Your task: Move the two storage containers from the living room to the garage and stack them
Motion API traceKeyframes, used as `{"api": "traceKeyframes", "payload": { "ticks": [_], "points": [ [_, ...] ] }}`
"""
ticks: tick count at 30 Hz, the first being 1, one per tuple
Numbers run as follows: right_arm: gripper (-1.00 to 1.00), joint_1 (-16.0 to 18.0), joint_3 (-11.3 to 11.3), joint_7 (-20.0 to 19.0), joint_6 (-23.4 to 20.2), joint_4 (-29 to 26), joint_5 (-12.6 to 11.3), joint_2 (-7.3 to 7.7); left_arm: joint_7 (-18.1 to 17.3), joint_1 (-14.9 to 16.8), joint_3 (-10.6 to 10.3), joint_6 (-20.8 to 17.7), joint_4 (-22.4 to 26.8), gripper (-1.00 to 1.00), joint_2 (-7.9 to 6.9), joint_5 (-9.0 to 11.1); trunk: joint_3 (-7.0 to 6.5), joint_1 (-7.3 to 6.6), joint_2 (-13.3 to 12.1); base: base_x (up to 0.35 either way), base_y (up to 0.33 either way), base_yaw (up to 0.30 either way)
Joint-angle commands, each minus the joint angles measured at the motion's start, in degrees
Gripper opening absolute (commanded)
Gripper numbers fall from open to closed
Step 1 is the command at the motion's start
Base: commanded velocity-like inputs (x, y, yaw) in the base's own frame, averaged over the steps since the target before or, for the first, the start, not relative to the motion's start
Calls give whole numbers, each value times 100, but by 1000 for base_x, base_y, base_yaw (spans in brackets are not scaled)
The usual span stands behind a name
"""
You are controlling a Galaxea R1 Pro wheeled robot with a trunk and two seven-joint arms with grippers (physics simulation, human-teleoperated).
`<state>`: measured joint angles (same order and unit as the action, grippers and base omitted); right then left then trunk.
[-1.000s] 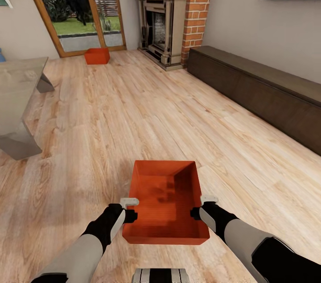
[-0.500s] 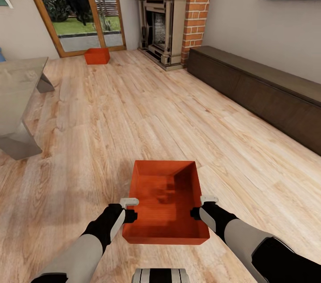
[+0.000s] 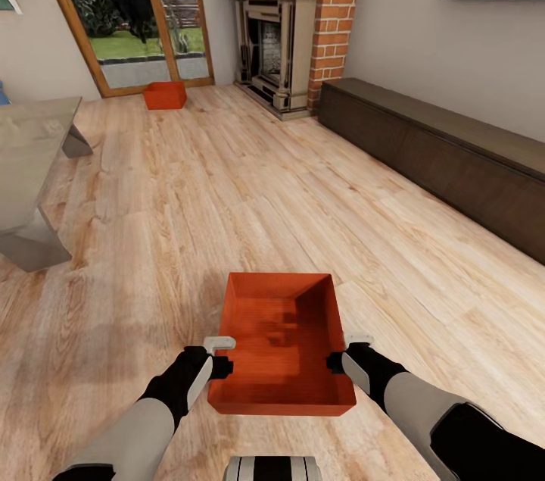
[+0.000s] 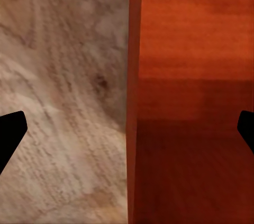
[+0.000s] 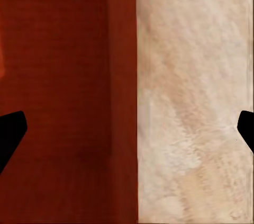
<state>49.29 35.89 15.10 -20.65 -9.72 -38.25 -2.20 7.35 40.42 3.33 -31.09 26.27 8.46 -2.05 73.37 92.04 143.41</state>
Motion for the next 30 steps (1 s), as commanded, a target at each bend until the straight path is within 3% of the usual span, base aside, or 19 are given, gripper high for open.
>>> {"api": "traceKeyframes", "payload": {
  "ticks": [1, 4, 9, 30],
  "points": [
    [100, 2, 45, 37, -27, -12, -56, 52, 4, 1, 38, -29, 9, 100, 7, -16, 4, -1, 2, 0, 0, 0],
    [100, 2, 42, 37, -22, -12, -59, 146, 2, 1, 42, -27, 9, 100, 7, -9, 4, -1, 2, 0, 0, 0],
    [100, 2, 41, 37, -20, -12, -60, 182, -2, 1, 55, -22, 9, 100, 7, 7, 4, -1, 2, 0, 0, 0],
    [100, 2, 31, 37, -27, -12, -64, 76, -5, 1, 54, -20, 1, 100, 7, 29, 4, -1, 2, 0, 0, 0]
  ]
}}
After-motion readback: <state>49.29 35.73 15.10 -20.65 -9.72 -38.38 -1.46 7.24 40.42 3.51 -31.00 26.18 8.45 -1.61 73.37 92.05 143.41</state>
